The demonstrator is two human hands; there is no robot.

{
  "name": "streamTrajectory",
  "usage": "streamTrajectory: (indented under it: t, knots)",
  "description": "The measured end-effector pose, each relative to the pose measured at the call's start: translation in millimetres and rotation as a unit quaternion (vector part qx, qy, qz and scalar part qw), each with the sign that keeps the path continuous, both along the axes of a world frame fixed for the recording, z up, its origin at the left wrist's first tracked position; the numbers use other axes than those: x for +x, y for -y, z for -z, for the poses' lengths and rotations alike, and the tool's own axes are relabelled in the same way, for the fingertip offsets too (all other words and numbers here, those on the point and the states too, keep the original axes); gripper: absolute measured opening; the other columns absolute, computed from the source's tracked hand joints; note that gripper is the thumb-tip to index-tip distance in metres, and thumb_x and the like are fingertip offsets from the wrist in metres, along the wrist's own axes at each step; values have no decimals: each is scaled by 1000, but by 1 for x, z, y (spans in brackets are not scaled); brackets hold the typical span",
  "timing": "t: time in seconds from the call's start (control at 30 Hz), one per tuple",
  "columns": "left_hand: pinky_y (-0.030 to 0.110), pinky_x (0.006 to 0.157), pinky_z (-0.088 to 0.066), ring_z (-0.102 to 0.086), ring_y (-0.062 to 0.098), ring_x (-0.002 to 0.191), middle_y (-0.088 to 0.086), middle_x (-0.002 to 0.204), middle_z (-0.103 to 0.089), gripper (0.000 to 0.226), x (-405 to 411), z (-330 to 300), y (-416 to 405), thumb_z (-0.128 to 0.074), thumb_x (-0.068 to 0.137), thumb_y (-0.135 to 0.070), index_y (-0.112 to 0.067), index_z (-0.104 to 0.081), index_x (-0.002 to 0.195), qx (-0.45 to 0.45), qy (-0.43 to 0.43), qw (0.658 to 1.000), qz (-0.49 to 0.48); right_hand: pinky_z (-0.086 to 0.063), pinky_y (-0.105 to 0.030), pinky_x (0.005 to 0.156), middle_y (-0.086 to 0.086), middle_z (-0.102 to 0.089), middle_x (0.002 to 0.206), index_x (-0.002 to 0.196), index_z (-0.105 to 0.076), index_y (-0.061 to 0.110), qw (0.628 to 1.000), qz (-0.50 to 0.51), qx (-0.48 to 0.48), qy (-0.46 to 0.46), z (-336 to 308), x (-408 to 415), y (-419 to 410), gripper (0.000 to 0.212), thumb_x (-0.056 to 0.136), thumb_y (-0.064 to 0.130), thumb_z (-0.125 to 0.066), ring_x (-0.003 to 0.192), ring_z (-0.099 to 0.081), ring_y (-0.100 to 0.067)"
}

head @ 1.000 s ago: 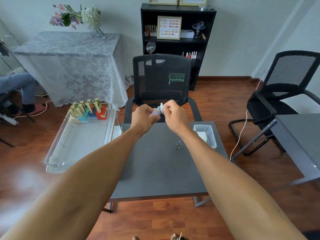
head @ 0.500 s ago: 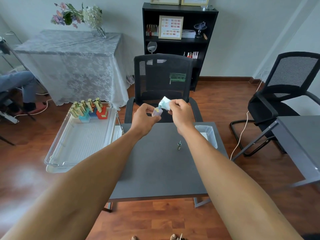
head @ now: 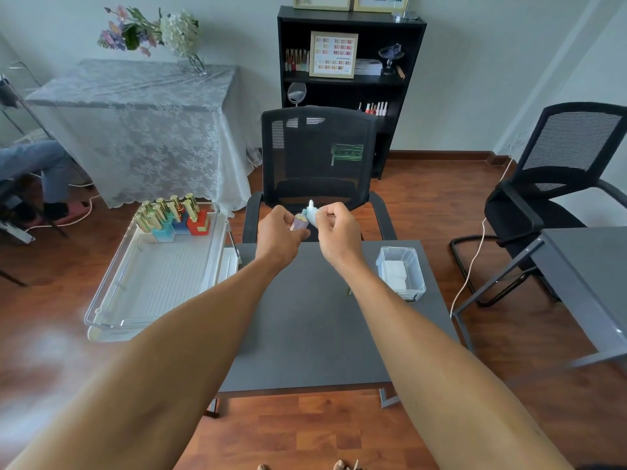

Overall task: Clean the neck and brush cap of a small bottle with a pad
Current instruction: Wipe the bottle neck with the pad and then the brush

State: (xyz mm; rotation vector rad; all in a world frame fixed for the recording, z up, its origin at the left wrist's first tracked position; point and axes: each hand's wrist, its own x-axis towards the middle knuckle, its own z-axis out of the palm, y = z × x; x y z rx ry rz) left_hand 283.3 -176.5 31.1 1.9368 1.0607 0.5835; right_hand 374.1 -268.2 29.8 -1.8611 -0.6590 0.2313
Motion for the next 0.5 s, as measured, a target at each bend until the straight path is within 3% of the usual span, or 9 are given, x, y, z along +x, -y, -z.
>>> streamTrajectory:
  t: [0.23,0.4,0.5]
  knots:
    - [17,65,-40,-58,4,83,-7,103,-66,34,2,-4,-2,-84,89,-33,-18,-65,112,7,9,1000,29,-47,-25,70,12,-64,92,102,-63,16,1000,7,-3,9,-4,11,0,11,105,18,-53,91,-63,-15]
    - [28,79,-56,-69,16,100,-2,114,-74,36,3,-5,-6,-76,97,-35,-15,-73,127,-34,19,998,48,-43,-12,62,6,-66,101,109,-66,11,1000,0,-1,20,-7,18,2,15,105,18,-54,91,-62,-12]
    - [28,75,-54,-68,17,98,-3,111,-73,35,4,-7,-6,-79,94,-34,-15,-75,123,-46,11,998,49,-41,-5,57,5,-67,103,109,-66,11,999,-4,-3,36,-8,19,2,14,106,18,-54,89,-62,-10]
